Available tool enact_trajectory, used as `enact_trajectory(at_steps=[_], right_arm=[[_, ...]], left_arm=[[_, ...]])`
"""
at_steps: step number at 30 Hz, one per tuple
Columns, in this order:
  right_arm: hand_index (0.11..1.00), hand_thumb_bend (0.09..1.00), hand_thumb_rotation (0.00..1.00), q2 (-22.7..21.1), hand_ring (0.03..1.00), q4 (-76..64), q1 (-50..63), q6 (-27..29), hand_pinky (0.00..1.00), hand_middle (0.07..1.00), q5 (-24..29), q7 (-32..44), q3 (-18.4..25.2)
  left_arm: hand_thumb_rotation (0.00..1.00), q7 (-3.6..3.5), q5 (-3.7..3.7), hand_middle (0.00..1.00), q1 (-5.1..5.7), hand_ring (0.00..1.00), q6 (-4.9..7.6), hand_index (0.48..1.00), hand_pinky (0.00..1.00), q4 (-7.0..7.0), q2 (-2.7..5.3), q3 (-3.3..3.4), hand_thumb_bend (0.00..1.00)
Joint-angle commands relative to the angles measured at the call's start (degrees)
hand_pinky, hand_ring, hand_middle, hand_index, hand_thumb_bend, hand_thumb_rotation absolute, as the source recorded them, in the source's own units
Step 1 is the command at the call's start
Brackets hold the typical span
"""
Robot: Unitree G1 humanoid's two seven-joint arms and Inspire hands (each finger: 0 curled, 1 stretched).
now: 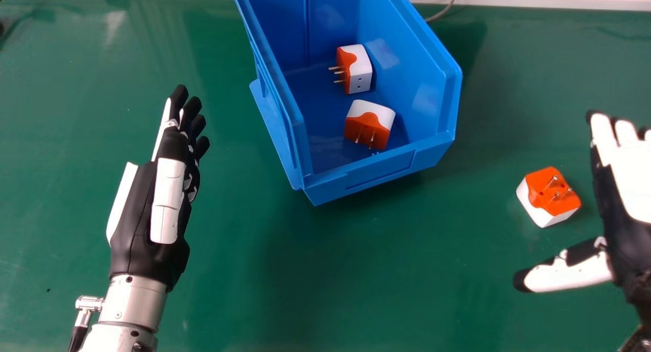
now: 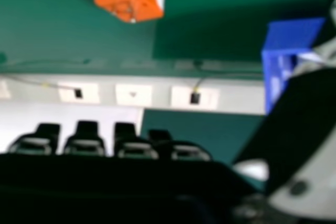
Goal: Pick all objects and put in blue box
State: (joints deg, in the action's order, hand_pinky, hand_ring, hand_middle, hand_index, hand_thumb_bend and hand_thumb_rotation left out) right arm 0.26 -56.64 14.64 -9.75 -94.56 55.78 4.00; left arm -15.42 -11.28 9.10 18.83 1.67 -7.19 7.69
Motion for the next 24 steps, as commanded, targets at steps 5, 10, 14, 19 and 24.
enact_trajectory(at_steps=[5,10,14,19,24], right_arm=[[0.996,0.999,0.32,-3.8,1.000,2.4,-2.5,0.5,1.00,1.000,7.1,1.4,5.9],[0.986,1.000,0.26,-6.4,0.997,7.7,-2.7,0.7,0.98,1.000,11.8,-3.6,7.6],[0.984,1.000,0.24,-7.9,0.998,11.9,-2.9,0.1,0.97,1.000,13.9,-7.6,7.9],[0.988,1.000,0.19,-9.4,0.999,15.3,-3.5,-0.4,0.95,1.000,15.5,-11.0,7.3],[0.988,0.996,0.14,-12.1,0.999,19.6,-3.8,0.6,0.93,1.000,19.2,-15.9,6.1]], left_arm=[[0.99,-0.38,-0.17,1.00,-0.51,1.00,1.19,0.999,1.00,-0.57,-0.53,0.41,0.85],[0.99,-0.58,-0.26,1.00,-0.62,1.00,1.66,0.998,1.00,-0.27,-0.43,0.60,0.85],[0.99,-0.69,-0.43,1.00,-0.57,1.00,1.68,0.997,1.00,-0.28,-0.36,0.75,0.85],[0.98,-0.62,-0.39,1.00,-0.62,1.00,1.69,0.996,1.00,-0.31,-0.36,0.92,0.86],[0.97,-0.42,-0.44,1.00,-0.56,1.00,0.93,0.989,1.00,-0.76,-0.42,1.00,0.86]])
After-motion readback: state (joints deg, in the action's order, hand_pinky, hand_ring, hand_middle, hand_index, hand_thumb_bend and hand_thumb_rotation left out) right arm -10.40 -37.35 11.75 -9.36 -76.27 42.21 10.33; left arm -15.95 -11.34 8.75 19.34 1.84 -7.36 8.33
